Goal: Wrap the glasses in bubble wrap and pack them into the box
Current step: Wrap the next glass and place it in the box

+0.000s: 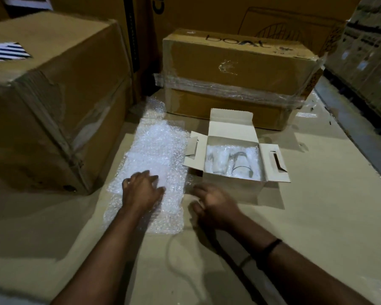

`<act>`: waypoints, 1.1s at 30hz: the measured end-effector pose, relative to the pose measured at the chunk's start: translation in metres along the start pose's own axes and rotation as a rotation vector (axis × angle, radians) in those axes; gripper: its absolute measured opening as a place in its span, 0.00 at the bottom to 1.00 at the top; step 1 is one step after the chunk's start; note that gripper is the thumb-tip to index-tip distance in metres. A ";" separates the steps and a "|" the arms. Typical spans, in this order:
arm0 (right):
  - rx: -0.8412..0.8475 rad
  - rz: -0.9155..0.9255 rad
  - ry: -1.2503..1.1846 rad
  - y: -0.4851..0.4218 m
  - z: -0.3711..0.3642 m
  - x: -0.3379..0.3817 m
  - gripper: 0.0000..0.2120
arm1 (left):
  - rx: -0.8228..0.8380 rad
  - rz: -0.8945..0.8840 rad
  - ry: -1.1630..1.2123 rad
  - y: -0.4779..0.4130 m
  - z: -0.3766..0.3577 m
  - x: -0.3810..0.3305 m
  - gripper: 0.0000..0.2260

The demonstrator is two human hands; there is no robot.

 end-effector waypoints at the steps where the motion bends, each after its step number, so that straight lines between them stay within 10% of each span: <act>1: 0.005 -0.022 -0.013 -0.004 -0.017 0.005 0.23 | 0.046 -0.010 -0.025 -0.001 -0.003 0.005 0.20; 18: -0.051 -0.149 0.080 -0.007 -0.064 0.018 0.28 | -0.212 -0.281 0.107 -0.002 0.019 0.010 0.04; 25: -0.219 -0.504 -1.053 -0.015 -0.025 0.000 0.21 | -0.291 -0.415 0.336 0.035 0.040 -0.015 0.12; 33: 0.071 -0.592 -1.148 0.007 -0.002 -0.027 0.04 | -0.144 -0.538 0.417 0.080 0.016 -0.026 0.24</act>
Point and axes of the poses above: each hand's wrist, its own y-axis away from the middle knuckle, its own z-axis out of the back of the hand, x = y × z, the point moved 6 cm from there along -y, towards the middle knuckle, and after that the axes turned 3 degrees about x, right-handed, at the moved point
